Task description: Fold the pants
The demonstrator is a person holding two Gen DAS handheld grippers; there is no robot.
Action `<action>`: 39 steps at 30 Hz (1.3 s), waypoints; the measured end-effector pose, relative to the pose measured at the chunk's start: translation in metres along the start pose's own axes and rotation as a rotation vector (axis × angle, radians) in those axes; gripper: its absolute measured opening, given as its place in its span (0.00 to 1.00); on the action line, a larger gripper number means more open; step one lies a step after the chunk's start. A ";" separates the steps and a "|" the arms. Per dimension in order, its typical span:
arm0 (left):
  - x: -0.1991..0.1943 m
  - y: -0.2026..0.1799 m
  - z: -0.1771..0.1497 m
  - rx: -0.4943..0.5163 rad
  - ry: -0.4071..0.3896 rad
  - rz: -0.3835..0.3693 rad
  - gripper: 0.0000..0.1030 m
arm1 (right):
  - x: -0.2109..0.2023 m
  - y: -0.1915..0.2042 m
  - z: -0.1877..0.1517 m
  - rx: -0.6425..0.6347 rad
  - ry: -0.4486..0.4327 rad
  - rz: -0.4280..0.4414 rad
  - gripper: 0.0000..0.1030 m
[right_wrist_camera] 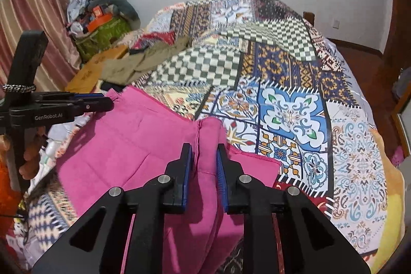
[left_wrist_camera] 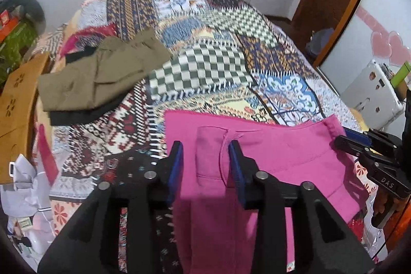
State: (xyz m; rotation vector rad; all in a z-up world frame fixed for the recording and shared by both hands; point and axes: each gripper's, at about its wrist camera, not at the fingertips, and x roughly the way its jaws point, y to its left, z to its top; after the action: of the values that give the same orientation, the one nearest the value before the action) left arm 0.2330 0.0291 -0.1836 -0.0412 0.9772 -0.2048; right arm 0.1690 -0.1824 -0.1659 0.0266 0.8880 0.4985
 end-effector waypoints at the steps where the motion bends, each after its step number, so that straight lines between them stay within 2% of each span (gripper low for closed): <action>1: -0.006 0.002 0.000 -0.002 -0.010 0.004 0.43 | -0.002 0.000 0.000 0.003 -0.004 -0.001 0.18; 3: -0.013 0.003 -0.002 -0.004 -0.019 0.021 0.45 | -0.009 0.000 0.000 0.013 -0.009 -0.008 0.19; 5: -0.016 0.007 -0.004 -0.007 -0.016 0.033 0.52 | -0.014 -0.003 -0.001 0.030 -0.010 -0.014 0.23; 7: -0.017 0.012 -0.009 -0.025 -0.011 0.031 0.59 | -0.017 -0.005 -0.003 0.048 -0.010 -0.021 0.35; 10: -0.015 0.018 -0.020 -0.040 0.026 -0.001 0.61 | -0.022 -0.008 -0.009 0.075 -0.011 -0.042 0.48; 12: -0.010 0.020 -0.027 -0.048 0.057 -0.016 0.63 | -0.022 -0.009 -0.013 0.093 -0.004 -0.048 0.52; 14: -0.002 0.023 -0.035 -0.069 0.098 -0.028 0.73 | -0.021 -0.011 -0.018 0.121 0.009 -0.054 0.53; 16: 0.005 0.026 -0.039 -0.089 0.121 -0.031 0.75 | -0.017 -0.013 -0.024 0.150 0.033 -0.065 0.63; 18: 0.011 0.027 -0.040 -0.107 0.141 -0.049 0.75 | -0.013 -0.015 -0.032 0.172 0.047 -0.080 0.64; 24: 0.027 0.020 -0.034 -0.133 0.156 -0.115 0.74 | 0.000 -0.021 -0.044 0.233 0.083 -0.028 0.64; 26: 0.032 0.017 -0.031 -0.145 0.160 -0.138 0.65 | 0.003 -0.021 -0.044 0.239 0.088 -0.005 0.64; 30: 0.035 0.008 -0.026 -0.134 0.141 -0.118 0.58 | 0.008 -0.020 -0.045 0.246 0.081 0.020 0.63; 32: 0.035 0.006 -0.025 -0.132 0.140 -0.127 0.49 | 0.009 -0.021 -0.045 0.264 0.073 0.030 0.57; 35: 0.034 0.003 -0.022 -0.135 0.145 -0.134 0.39 | 0.011 -0.020 -0.041 0.257 0.062 0.033 0.39; 36: 0.033 0.002 -0.021 -0.133 0.140 -0.124 0.38 | 0.012 -0.019 -0.039 0.254 0.059 0.058 0.30; 39: 0.027 -0.001 -0.020 -0.113 0.124 -0.089 0.31 | 0.014 -0.013 -0.034 0.208 0.053 0.033 0.21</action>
State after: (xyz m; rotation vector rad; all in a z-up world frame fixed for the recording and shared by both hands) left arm 0.2305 0.0239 -0.2164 -0.1771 1.1110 -0.2361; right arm 0.1556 -0.1942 -0.2007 0.2188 0.9895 0.4374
